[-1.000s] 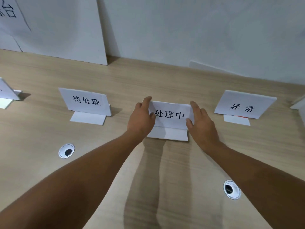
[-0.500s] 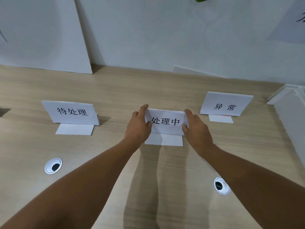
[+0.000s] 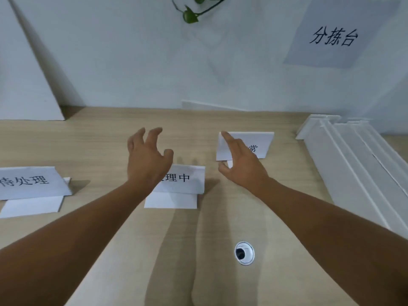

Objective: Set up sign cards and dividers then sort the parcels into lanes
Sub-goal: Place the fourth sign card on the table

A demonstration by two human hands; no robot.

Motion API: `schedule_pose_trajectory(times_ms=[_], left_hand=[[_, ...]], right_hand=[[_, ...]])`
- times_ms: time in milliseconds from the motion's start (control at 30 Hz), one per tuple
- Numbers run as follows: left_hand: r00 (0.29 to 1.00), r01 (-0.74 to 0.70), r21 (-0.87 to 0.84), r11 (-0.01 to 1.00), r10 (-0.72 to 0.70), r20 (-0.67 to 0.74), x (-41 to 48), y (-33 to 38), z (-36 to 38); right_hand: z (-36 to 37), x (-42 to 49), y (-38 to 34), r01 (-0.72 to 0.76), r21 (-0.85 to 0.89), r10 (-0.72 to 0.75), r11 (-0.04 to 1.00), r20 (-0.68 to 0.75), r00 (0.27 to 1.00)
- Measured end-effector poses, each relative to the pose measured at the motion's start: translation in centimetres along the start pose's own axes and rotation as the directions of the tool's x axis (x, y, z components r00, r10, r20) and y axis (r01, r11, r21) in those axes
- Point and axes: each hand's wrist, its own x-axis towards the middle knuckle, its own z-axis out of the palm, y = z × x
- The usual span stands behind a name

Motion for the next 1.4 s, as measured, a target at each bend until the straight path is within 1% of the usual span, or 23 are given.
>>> schedule_pose_trajectory(times_ms=[33,100,200,333,433,533,633,733,867,1067,1200,1333,1400], left_hand=[[0.999,-0.045,-0.011,0.999,0.045,0.016,0.7,1.7,0.7],[0.988,-0.107,-0.009,0.994,0.107,0.113,1.9,5.1,2.9],[0.951,-0.144,0.015,0.990,0.134,0.278,3.2,8.5,7.6],[0.924,-0.116,0.062,0.991,0.085,0.372,5.4,10.3,13.4],[0.914,-0.077,0.095,0.992,0.033,0.403,6.5,10.6,16.6],[0.929,-0.026,0.079,0.997,-0.005,0.371,6.3,10.7,18.6],[0.948,-0.018,0.046,0.999,0.003,0.317,5.4,11.6,19.8],[0.948,-0.050,0.027,0.998,0.039,0.317,3.5,13.7,20.2],[0.936,-0.077,-0.002,0.997,0.073,0.343,-0.4,16.8,20.8],[0.933,-0.062,-0.017,0.998,0.064,0.355,-5.2,18.5,22.4],[0.945,-0.039,0.003,0.999,0.036,0.325,-6.1,17.5,22.9],[0.952,-0.004,-0.014,1.000,0.008,0.306,-6.5,16.6,23.2],[0.954,-0.009,-0.019,1.000,0.014,0.300,-6.8,16.6,23.0]], right_hand=[[-1.4,0.6,1.6,-0.030,-0.015,0.029,0.999,-0.043,0.999],[-3.5,1.9,5.1,-0.112,-0.037,0.108,0.993,-0.095,0.990],[-4.9,3.4,10.2,-0.164,-0.083,0.156,0.983,-0.090,0.984],[-4.3,4.4,16.0,-0.238,-0.104,0.235,0.966,-0.042,0.971],[-3.1,4.9,18.4,-0.290,-0.075,0.294,0.954,0.043,0.955],[-1.7,4.6,19.0,-0.261,0.021,0.258,0.965,0.112,0.960],[-1.3,4.0,19.0,-0.219,0.051,0.214,0.974,0.086,0.973],[-3.0,2.6,19.8,-0.249,0.059,0.247,0.967,0.045,0.968],[-6.4,-1.9,21.9,-0.251,0.012,0.251,0.968,0.029,0.968],[-7.9,-7.5,23.6,-0.291,-0.031,0.293,0.956,0.096,0.951],[-6.8,-8.9,23.6,-0.255,-0.059,0.261,0.965,0.135,0.956],[-6.5,-8.4,23.5,-0.228,-0.075,0.238,0.971,0.153,0.959],[-6.9,-8.4,23.4,-0.225,-0.089,0.238,0.970,0.168,0.957]])
